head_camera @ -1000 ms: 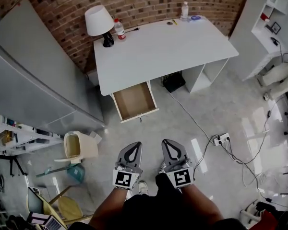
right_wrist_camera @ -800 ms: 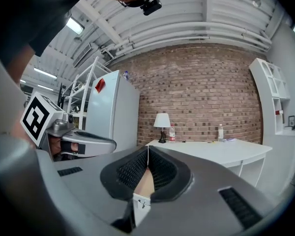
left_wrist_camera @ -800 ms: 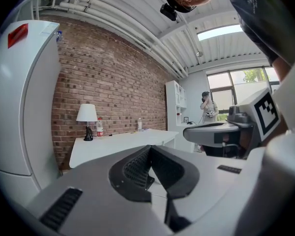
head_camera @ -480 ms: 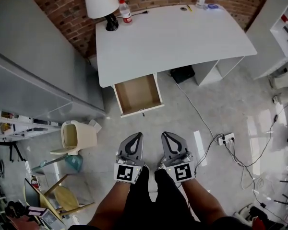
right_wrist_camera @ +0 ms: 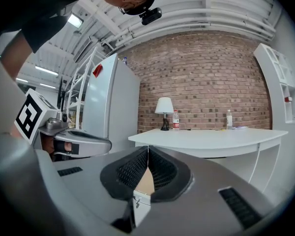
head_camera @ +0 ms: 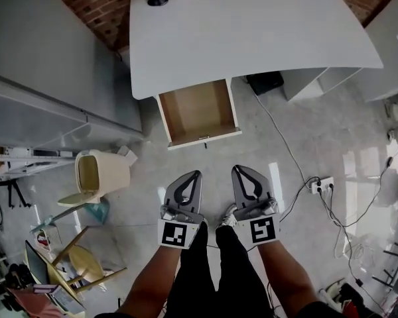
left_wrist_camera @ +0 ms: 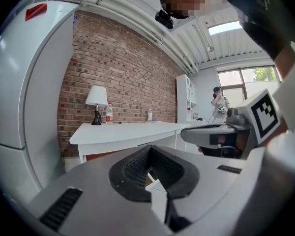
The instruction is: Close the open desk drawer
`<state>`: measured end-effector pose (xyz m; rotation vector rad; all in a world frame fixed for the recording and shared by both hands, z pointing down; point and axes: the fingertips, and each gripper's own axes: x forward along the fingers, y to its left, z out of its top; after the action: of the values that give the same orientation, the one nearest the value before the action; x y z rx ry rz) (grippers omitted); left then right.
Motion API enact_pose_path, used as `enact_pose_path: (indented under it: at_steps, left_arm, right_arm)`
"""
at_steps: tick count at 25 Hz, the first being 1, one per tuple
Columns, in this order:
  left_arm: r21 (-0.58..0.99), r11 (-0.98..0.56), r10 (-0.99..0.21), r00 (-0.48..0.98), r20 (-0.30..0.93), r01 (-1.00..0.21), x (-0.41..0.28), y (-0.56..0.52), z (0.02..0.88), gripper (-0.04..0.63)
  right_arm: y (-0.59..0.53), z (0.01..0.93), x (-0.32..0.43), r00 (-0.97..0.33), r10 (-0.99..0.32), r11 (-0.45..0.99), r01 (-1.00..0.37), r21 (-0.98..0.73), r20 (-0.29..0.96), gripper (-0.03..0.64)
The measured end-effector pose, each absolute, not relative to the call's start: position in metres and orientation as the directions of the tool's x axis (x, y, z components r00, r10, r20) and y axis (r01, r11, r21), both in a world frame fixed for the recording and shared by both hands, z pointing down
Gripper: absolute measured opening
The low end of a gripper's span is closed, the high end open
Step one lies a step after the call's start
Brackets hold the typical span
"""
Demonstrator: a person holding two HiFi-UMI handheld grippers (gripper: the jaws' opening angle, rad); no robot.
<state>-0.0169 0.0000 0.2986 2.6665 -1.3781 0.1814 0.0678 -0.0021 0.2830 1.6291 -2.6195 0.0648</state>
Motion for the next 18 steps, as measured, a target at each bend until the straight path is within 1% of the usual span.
enact_pose_path:
  at_steps: [6, 11, 18]
  left_arm:
    - [0.072, -0.526, -0.827, 0.529, 0.189, -0.848, -0.037, -0.008, 0.363, 0.003]
    - [0.060, -0.499, -0.848, 0.501, 0.172, -0.865, -0.047, -0.015, 0.409, 0.003]
    - [0.040, -0.484, -0.862, 0.484, 0.153, -0.874, -0.049, -0.030, 0.464, 0.003]
  right_arm:
    - [-0.012, 0.356, 0.051, -0.465, -0.879, 0.465, -0.885, -0.025, 0.100, 0.028]
    - [-0.014, 0.408, 0.032, -0.506, -0.855, 0.507, -0.862, -0.025, 0.111, 0.028]
    - [-0.029, 0.474, 0.021, -0.526, -0.842, 0.524, -0.850, -0.050, 0.121, 0.028]
